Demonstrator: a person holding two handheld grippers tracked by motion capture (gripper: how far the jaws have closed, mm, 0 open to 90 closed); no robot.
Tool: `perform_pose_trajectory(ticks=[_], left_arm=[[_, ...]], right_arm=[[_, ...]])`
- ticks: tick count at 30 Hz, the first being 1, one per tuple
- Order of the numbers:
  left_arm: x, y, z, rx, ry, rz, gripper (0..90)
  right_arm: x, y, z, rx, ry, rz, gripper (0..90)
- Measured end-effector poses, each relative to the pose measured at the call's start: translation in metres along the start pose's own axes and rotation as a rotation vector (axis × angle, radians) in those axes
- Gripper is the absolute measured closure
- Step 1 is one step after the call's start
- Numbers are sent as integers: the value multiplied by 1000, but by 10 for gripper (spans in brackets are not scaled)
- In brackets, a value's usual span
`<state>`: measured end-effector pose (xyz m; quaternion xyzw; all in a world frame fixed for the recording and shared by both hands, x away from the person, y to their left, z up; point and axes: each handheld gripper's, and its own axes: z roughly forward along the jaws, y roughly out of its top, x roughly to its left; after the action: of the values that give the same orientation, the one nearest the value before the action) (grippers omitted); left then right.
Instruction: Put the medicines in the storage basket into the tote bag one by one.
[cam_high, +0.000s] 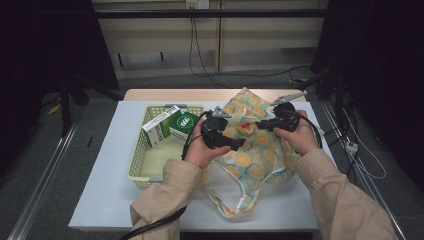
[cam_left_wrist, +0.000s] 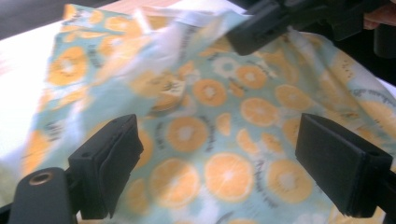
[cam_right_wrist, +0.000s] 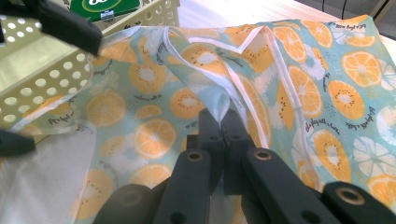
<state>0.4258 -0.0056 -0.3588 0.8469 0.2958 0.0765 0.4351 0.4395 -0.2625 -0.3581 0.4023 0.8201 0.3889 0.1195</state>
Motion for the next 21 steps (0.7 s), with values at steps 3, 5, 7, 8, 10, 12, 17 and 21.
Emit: perform_pose_trajectory(ticks=[3, 5, 7, 8, 10, 12, 17, 21], left_arm=[[8, -3, -9, -6, -7, -19, 135], [14, -5, -14, 0, 9, -14, 132], [18, -7, -16, -15, 4, -32, 129], [21, -8, -18, -12, 6, -30, 128], [25, -10, -21, -7, 13, -31, 127], [29, -10, -25, -7, 23, -21, 122], [41, -14, -34, -2, 39, -15, 119], [52, -19, -40, -4, 94, -26, 111]], right_arm=[[0, -1, 1, 0, 3, 2, 900], [1, -1, 1, 1, 4, -1, 900], [1, -2, 2, 2, 6, -2, 900], [1, -2, 1, 1, 7, -2, 900], [2, -2, 1, 0, 8, -2, 900], [2, -3, 1, -1, 7, -3, 900], [1, -4, 0, -1, 6, -1, 900], [1, -4, -2, -1, 4, 1, 900]])
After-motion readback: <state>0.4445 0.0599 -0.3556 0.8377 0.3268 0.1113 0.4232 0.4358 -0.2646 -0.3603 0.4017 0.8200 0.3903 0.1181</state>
